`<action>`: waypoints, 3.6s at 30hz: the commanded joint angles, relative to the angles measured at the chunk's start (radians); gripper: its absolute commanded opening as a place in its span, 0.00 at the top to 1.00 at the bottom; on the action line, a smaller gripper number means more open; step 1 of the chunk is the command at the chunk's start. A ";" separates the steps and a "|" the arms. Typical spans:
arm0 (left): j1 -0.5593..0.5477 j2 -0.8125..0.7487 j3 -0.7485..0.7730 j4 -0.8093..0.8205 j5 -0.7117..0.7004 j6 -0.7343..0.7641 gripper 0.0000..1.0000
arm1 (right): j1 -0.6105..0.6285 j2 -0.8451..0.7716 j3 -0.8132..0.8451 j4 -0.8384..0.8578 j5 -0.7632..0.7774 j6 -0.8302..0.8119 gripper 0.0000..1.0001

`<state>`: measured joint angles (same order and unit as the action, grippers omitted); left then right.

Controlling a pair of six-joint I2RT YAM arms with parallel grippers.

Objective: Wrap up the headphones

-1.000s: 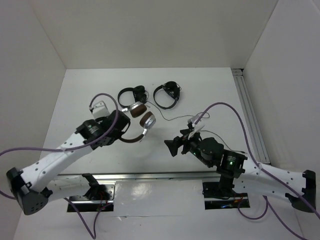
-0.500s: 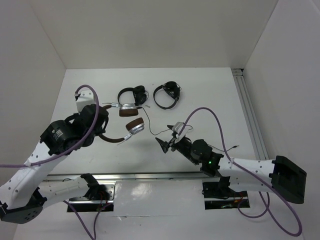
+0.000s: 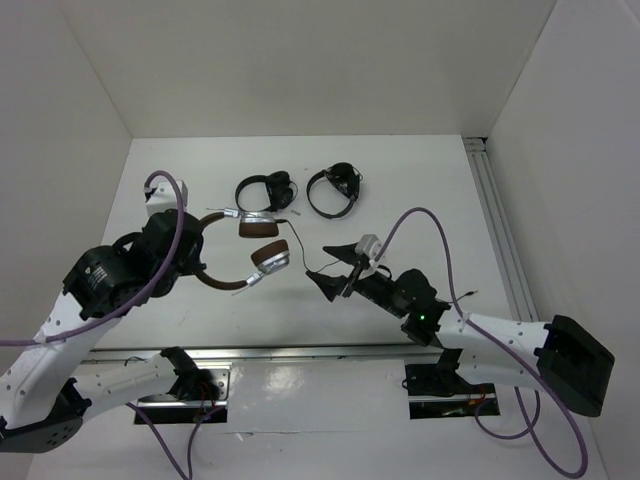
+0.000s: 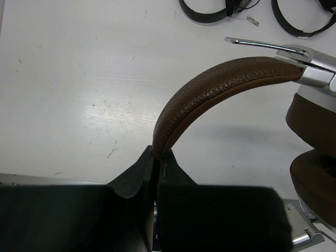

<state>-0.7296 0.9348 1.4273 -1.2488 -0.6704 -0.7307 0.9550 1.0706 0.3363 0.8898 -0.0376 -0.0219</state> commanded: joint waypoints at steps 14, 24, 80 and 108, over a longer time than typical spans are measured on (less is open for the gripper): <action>0.004 -0.030 0.108 0.086 0.025 -0.045 1.00 | 0.001 0.065 0.026 0.078 -0.168 0.086 0.29; 0.004 -0.048 0.150 0.075 0.025 -0.070 1.00 | 0.001 0.074 0.026 0.089 -0.137 0.086 0.58; 0.004 0.030 0.278 0.272 0.095 -0.136 1.00 | 0.010 0.316 0.043 0.468 -0.235 0.234 0.66; 0.004 0.073 0.176 0.191 -0.281 -0.465 1.00 | 0.275 0.335 0.151 0.143 0.247 0.102 1.00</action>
<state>-0.7288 1.0050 1.6176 -1.1038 -0.8257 -1.0309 1.1641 1.4124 0.4133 1.1580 -0.0242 0.1505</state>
